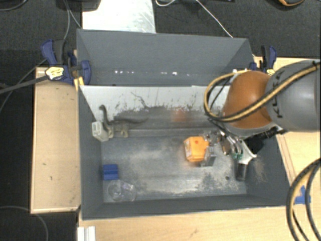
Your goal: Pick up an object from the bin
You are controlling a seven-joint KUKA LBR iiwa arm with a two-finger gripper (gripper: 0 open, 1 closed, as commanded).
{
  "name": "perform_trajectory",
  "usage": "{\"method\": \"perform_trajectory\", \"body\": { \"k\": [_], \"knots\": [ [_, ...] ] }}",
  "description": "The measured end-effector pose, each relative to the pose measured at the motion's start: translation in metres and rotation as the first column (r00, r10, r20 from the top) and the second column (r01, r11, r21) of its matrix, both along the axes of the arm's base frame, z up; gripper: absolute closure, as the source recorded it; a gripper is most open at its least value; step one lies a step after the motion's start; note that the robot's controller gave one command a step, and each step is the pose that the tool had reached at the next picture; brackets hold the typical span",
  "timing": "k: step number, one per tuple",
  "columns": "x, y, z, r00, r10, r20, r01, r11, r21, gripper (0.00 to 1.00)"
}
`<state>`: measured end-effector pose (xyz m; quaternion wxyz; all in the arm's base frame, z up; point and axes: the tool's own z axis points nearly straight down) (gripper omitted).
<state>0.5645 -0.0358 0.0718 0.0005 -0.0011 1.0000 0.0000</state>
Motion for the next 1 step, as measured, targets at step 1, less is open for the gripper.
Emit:
{"method": "perform_trajectory", "body": {
  "k": [1],
  "knots": [
    [0.0056, -0.0014, 0.1069, 1.000, -0.006, -0.001, 0.006, 1.000, 0.000, 1.00]
  ]
}}
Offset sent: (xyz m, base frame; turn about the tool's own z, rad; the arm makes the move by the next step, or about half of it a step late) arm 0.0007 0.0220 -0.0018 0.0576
